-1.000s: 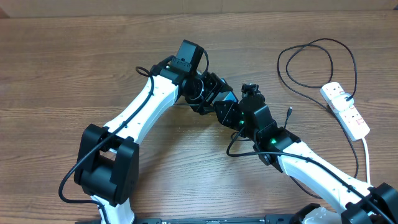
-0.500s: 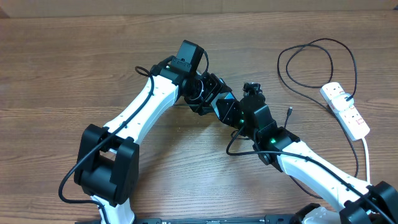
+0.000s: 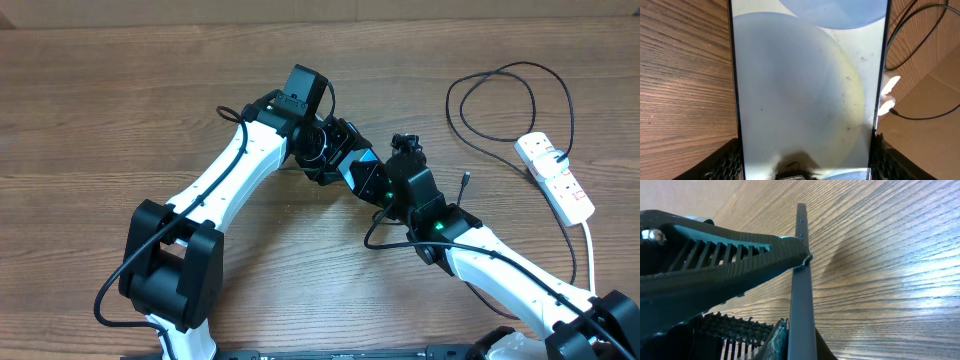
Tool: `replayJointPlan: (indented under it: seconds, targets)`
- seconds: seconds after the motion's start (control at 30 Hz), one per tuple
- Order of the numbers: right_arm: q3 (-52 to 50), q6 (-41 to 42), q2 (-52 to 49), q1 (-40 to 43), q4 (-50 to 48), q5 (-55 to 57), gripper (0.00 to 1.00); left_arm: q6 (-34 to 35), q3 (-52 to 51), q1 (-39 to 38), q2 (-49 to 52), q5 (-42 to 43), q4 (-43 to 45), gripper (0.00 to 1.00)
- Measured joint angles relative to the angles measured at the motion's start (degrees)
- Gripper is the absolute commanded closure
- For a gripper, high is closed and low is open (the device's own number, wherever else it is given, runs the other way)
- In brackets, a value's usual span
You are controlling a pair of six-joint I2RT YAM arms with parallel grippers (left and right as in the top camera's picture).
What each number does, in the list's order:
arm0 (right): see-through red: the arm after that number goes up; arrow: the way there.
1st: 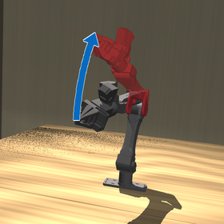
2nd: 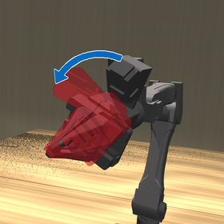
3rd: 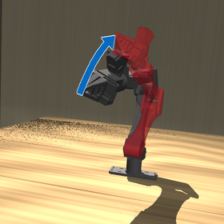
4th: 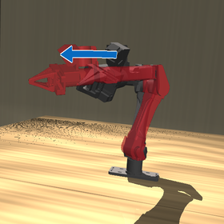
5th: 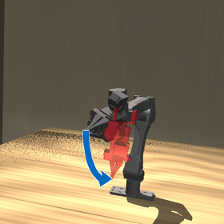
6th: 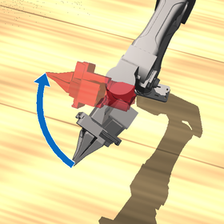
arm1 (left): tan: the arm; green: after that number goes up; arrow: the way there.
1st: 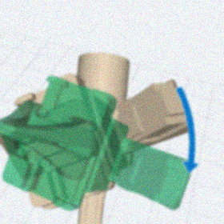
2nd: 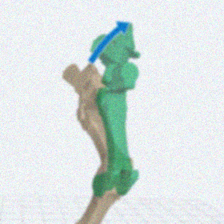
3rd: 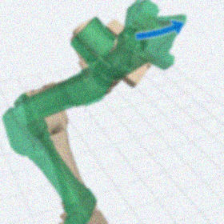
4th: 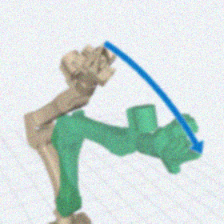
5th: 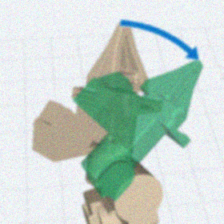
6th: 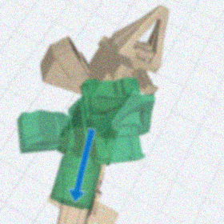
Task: Plug charger to phone and switch on socket
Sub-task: 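Close the right gripper on the phone's edge beside the left gripper, then open the left gripper and withdraw it, right gripper holding the phone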
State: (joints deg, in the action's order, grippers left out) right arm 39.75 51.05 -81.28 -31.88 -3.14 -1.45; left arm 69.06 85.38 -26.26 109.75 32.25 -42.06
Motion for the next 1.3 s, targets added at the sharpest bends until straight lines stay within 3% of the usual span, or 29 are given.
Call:
replayJointPlan:
  seconds: [0.3, 0.53, 0.57, 0.9, 1.13, 1.3]
  targets:
    - [-0.02, 1.31, -0.07, 0.37, -0.17, -1.03, 0.96, -0.72, 0.2, 0.09, 0.0, 0.0, -0.2, 0.37]
    - [-0.02, 1.16, -0.26, 0.37, -1.01, -3.23, 0.96, -3.1, 0.2, 0.09, 0.0, -0.83, -0.42, 0.14]
    - [-0.02, 1.09, -0.26, 0.37, -1.33, -3.87, 0.96, -3.87, 0.2, 0.09, 0.0, -0.87, -0.42, 0.01]
    - [0.0, 0.98, -0.26, 0.26, -2.1, -8.31, 0.96, -12.15, 0.2, 4.96, 0.0, 1.99, -0.96, 0.0]
    - [-0.02, 2.08, -0.26, -0.04, -0.79, -14.86, 0.96, -21.62, 0.22, 18.97, 0.0, 12.68, -3.13, 0.0]
    - [-0.02, 10.75, -0.26, -0.04, -0.85, -21.05, 0.96, -30.77, 0.44, 28.96, 0.0, 19.67, -10.34, 0.0]
